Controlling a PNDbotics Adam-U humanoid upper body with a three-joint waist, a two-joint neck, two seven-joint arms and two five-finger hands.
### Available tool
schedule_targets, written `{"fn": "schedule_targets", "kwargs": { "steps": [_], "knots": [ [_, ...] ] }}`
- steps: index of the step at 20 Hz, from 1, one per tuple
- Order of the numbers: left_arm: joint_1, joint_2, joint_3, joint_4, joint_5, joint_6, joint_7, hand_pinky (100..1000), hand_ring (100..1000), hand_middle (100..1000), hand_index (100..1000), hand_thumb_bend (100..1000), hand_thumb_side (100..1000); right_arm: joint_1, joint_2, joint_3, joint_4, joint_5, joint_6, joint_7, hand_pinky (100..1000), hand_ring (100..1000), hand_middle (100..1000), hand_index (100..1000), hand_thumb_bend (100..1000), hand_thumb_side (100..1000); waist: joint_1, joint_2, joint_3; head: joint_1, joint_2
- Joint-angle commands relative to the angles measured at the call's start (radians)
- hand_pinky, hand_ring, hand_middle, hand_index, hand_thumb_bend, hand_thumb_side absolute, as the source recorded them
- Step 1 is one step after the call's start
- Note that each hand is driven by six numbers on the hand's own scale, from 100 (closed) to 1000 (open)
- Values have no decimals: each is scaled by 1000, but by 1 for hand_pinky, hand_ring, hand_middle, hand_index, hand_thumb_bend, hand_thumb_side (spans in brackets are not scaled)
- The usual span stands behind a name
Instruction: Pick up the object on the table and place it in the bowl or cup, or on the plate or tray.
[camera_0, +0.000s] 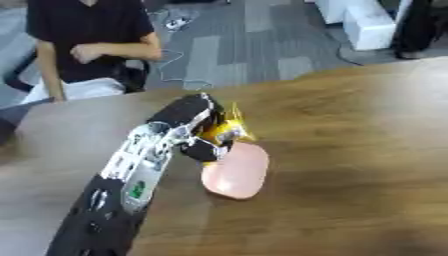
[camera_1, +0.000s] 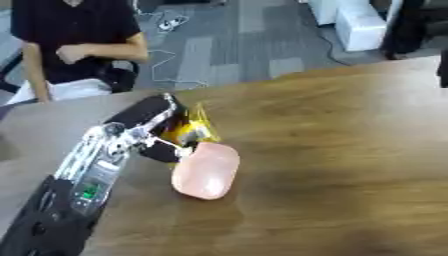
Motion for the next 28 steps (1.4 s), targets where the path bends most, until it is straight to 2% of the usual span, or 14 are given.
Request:
{"fn": "schedule_targets", "kwargs": {
  "steps": [1,5,13,15,17,18,20,21,22,23,24,25,26,28],
  "knots": [
    [-12,2,0,54,71,-67,16,189,403,434,477,140,391,-18,-15,-3,-13,-9,0,2,100,185,264,661,135,1000,-6,-5,-2,-5,0],
    [-14,1,17,146,113,-124,85,215,422,444,485,165,376,-20,-15,-2,-13,-9,-1,2,100,184,262,661,137,1000,-6,-3,-3,-9,0],
    [-18,-1,30,242,63,-175,148,255,462,462,500,217,350,-21,-14,-2,-13,-9,-3,3,100,183,261,660,139,1000,-6,-1,-2,-11,0],
    [-19,-1,32,247,53,-180,149,274,473,467,509,240,360,-21,-15,-1,-13,-9,-3,3,100,183,260,659,139,1000,-6,-1,-3,-11,0],
    [-19,-2,33,249,37,-183,147,282,482,474,520,284,408,-21,-15,-1,-13,-10,-3,4,100,183,260,659,139,1000,-6,-1,-3,-11,0],
    [-19,-2,35,248,27,-184,147,317,533,528,645,493,633,-21,-15,-1,-13,-10,-3,4,100,183,259,659,140,1000,-6,-1,-3,-11,0],
    [-18,-2,37,242,4,-189,150,417,649,678,790,685,786,-21,-15,-1,-13,-10,-4,4,100,182,257,658,141,1000,-6,-1,-3,-12,0],
    [-17,-3,38,240,-6,-192,151,392,621,642,762,649,764,-21,-15,-1,-13,-10,-4,4,100,182,257,658,141,1000,-6,-1,-3,-12,0],
    [-17,-3,39,238,-14,-194,153,537,752,790,890,811,835,-21,-15,-1,-13,-10,-4,4,100,182,254,657,141,1000,-6,-1,-3,-12,0],
    [-17,-3,41,235,-23,-196,155,552,763,801,903,831,837,-21,-15,0,-13,-10,-4,5,100,182,254,657,141,1000,-6,-1,-3,-11,0],
    [-17,-4,42,233,-30,-197,156,598,794,829,933,889,836,-21,-15,0,-13,-10,-4,5,100,181,253,657,141,1000,-6,-1,-3,-11,0],
    [-17,-4,43,232,-37,-197,156,580,783,819,922,866,837,-21,-15,0,-13,-10,-4,5,100,182,254,657,141,1000,-6,-1,-3,-11,0],
    [-16,-5,44,231,-42,-198,156,621,807,843,949,930,832,-21,-15,0,-13,-10,-4,5,100,181,251,656,142,1000,-6,-1,-3,-11,0],
    [-16,-6,45,231,-50,-197,152,634,814,851,953,947,831,-21,-15,0,-13,-11,-4,6,100,180,249,655,142,1000,-6,-1,-3,-11,0]
  ]
}}
